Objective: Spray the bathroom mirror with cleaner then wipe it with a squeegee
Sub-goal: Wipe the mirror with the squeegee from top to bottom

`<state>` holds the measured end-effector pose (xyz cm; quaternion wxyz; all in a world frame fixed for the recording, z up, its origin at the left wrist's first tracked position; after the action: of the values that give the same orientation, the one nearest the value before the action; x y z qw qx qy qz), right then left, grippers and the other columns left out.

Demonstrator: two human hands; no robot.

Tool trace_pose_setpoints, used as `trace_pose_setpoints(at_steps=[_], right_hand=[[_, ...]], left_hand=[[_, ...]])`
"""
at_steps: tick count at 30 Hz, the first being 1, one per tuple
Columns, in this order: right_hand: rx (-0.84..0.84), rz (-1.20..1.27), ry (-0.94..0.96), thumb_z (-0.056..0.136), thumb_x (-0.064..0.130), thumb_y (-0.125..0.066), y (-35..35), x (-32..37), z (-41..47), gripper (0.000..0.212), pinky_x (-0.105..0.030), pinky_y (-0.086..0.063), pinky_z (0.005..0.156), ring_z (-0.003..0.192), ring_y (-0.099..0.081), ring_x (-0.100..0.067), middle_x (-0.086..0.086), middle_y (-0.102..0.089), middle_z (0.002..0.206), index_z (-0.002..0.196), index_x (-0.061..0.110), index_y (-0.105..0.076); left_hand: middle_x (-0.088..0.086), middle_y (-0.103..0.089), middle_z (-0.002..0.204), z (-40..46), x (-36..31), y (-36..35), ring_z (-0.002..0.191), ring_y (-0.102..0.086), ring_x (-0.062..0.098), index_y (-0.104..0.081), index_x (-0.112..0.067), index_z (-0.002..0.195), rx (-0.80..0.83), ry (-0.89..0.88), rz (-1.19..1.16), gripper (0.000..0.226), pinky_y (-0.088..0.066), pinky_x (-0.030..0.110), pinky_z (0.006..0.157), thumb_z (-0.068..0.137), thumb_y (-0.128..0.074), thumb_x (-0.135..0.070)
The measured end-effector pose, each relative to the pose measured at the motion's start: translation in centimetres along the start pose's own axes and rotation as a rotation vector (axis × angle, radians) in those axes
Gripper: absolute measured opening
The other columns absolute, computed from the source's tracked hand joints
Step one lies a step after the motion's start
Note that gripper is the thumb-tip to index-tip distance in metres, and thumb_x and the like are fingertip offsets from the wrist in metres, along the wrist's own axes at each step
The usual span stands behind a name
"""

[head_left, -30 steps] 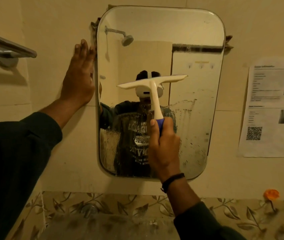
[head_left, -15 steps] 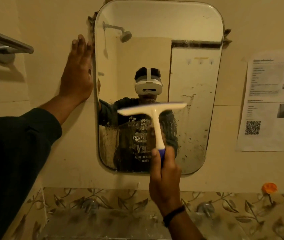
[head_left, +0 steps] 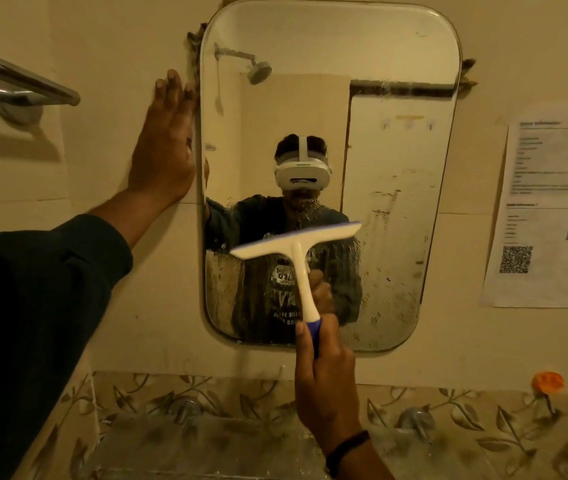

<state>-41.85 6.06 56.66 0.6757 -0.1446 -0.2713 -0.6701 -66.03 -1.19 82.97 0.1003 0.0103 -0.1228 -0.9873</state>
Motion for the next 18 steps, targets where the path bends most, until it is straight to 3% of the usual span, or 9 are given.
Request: trace_pose_setpoints(at_steps=[5,11,18], right_hand=[[0.003,0.022,0.039,0.097,0.049,-0.04,-0.1,2.1,1.0,0.016,-0.024,-0.046,0.04,0.052,-0.052,-0.013,0.007,-0.053,0.067,0.092,0.034,-0.042],[0.011,-0.029,0.16,0.098,0.048,-0.037,-1.6,6.6,6.2,0.017,-0.025,-0.053,0.045,0.055,-0.057,-0.011,0.014,-0.05,0.074,0.096,0.032,-0.039],[0.079,-0.063,0.11,0.097,0.052,-0.036,-2.3,1.8,1.8,0.02,-0.027,-0.049,0.041,0.051,-0.053,-0.014,0.007,-0.053,0.067,0.094,0.032,-0.041]], left_hand=[[0.012,-0.007,0.167,0.0,0.0,0.0,0.155,-0.002,0.032,-0.013,-0.016,0.159,-0.009,-0.005,0.009,0.061,-0.012,0.046,0.126,0.101,-0.027,-0.003],[0.012,-0.007,0.167,0.0,0.2,-0.2,0.154,-0.003,0.032,-0.013,-0.015,0.159,-0.012,-0.022,0.027,0.059,-0.011,0.045,0.126,0.102,-0.027,-0.005],[0.012,-0.007,0.167,-0.1,0.6,-0.3,0.155,-0.003,0.031,-0.014,-0.014,0.159,-0.009,-0.054,0.011,0.059,-0.013,0.046,0.126,0.103,-0.028,-0.002]])
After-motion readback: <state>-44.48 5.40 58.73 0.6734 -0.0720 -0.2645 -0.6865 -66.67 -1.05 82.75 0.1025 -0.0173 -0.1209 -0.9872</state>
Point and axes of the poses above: each hand's wrist, its own z-axis towards the middle knuckle, its own y-axis out of the back of the hand, x = y × z, the point moved 7 cm from there along z, towards the middle knuckle
